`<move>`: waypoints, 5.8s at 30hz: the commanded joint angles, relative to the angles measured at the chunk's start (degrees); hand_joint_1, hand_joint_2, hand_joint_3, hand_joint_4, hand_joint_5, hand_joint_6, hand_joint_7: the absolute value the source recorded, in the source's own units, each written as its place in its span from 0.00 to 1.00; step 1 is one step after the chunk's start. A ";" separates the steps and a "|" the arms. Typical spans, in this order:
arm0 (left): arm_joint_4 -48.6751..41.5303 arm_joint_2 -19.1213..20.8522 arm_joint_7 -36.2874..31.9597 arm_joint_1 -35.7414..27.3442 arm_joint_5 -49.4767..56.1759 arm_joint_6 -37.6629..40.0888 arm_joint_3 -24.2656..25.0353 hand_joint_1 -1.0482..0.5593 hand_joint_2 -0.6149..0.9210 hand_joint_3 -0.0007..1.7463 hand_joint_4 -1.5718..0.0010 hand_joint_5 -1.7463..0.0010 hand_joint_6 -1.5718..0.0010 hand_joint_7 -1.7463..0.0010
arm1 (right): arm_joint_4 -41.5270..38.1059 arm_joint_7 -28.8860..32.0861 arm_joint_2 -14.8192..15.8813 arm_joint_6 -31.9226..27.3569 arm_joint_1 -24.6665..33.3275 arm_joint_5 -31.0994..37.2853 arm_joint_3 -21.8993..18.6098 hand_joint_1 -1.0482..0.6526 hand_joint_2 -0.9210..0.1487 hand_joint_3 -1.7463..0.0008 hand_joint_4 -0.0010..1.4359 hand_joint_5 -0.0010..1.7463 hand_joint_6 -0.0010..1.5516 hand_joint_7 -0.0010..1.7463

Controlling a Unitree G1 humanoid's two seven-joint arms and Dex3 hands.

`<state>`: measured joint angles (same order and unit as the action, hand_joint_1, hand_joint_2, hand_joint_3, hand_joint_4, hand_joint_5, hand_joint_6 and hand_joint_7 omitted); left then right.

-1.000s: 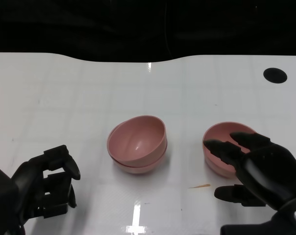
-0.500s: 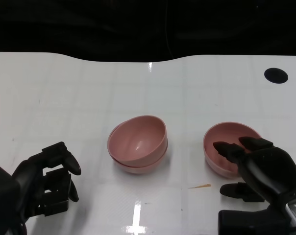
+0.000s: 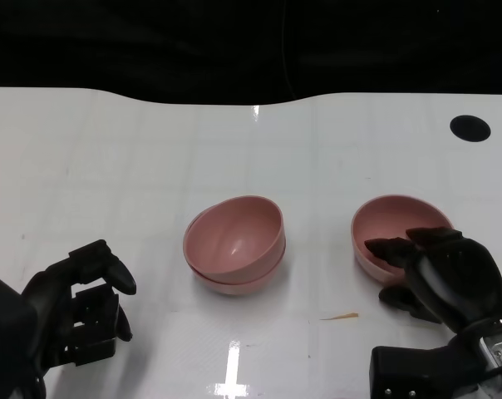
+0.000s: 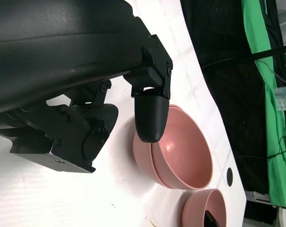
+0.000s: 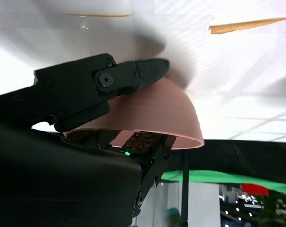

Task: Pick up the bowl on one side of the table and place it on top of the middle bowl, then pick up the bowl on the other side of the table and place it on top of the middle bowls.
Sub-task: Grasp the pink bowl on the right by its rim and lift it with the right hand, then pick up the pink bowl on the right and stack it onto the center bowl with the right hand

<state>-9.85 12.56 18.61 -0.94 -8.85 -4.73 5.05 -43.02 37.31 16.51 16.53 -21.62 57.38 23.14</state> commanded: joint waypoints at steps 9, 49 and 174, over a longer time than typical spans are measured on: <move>1.47 -0.14 -1.55 -0.48 1.03 0.52 0.24 0.82 0.87 0.72 0.54 0.00 0.65 0.00 | -16.65 14.76 1.81 14.03 -8.74 -2.61 5.92 0.52 0.00 0.88 0.50 1.00 0.35 1.00; 3.85 -1.94 -2.28 -0.59 1.59 2.69 -0.12 0.83 0.90 0.68 0.56 0.00 0.67 0.00 | 3.32 -12.91 14.53 37.02 -21.38 -12.56 2.50 0.49 0.03 0.88 0.58 1.00 0.36 1.00; 8.66 -3.29 -5.11 -2.30 4.22 7.78 -1.48 0.81 0.98 0.51 0.52 0.00 0.65 0.00 | -24.32 -8.04 -8.24 33.03 -35.63 -1.68 20.06 0.51 0.09 0.89 0.62 1.00 0.41 1.00</move>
<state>-1.50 8.28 13.39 -2.85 -4.88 3.53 3.40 -66.83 28.35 8.18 49.66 -55.79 55.88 42.80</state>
